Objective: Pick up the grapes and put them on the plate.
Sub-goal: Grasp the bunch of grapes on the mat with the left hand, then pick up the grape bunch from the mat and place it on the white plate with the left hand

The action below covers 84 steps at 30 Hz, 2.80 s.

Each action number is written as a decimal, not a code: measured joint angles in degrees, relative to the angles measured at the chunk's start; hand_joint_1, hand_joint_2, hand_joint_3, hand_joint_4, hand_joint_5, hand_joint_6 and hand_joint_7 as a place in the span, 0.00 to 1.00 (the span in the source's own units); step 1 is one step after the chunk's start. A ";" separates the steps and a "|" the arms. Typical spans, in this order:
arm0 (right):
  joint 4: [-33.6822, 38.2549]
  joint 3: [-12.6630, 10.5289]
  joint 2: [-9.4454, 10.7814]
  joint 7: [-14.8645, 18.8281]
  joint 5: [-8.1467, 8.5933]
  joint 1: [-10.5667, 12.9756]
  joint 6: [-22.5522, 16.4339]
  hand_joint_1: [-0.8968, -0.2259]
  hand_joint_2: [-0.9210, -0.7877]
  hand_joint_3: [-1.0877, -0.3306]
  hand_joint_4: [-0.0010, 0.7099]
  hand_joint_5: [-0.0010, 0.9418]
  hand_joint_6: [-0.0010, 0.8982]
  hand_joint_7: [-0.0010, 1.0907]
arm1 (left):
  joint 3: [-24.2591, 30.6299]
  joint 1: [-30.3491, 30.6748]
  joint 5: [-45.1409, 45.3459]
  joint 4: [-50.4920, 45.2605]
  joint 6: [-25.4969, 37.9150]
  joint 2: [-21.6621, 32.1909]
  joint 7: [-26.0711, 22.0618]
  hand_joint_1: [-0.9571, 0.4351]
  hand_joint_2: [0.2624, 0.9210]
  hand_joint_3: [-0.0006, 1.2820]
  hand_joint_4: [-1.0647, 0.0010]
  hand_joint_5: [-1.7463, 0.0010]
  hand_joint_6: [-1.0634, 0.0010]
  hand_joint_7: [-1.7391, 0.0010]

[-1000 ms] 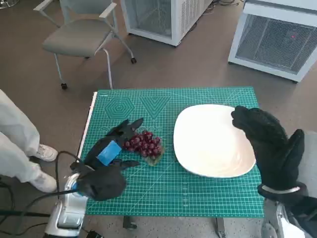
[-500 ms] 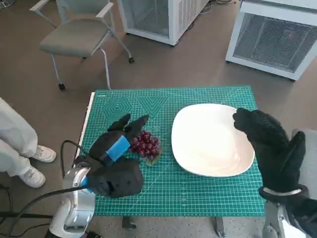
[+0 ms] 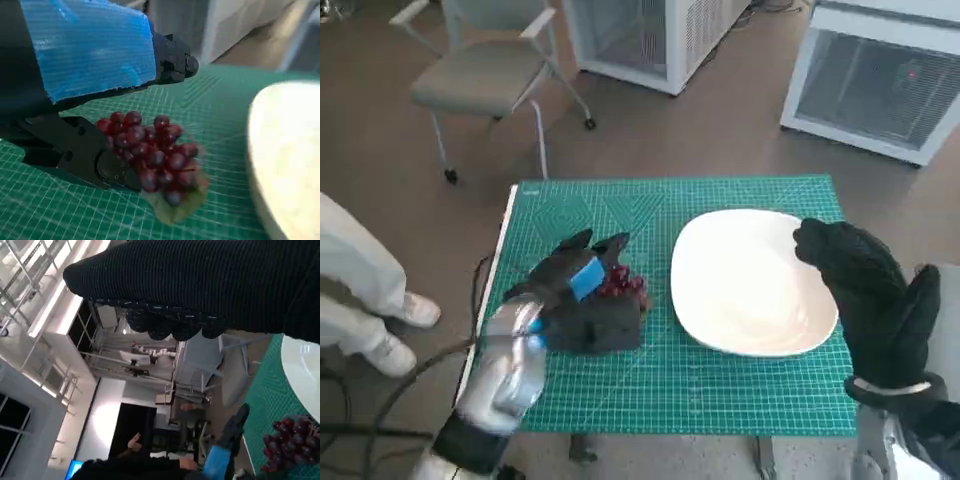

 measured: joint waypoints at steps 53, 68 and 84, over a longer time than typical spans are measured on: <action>-0.99 -0.58 -0.03 -0.34 -0.89 0.88 1.08 0.73 0.00 0.60 0.53 0.78 0.17 0.94 | -10.51 -19.44 -1.36 44.37 -6.52 -7.68 11.29 0.87 0.80 0.40 0.61 0.00 0.69 0.99; -0.02 -0.66 -0.01 -0.34 -0.97 0.34 0.92 0.73 0.00 0.60 0.54 0.78 0.17 0.93 | -10.78 -19.44 -2.32 44.38 -7.20 -6.51 10.34 0.97 0.49 0.75 0.62 0.00 0.78 1.00; 0.42 -0.59 -0.02 -0.10 -0.88 -0.07 0.59 0.73 0.00 0.60 0.54 0.78 0.17 0.93 | -10.50 -19.48 -3.89 43.54 -6.24 -6.55 8.52 0.97 0.46 0.77 0.60 0.00 0.61 0.96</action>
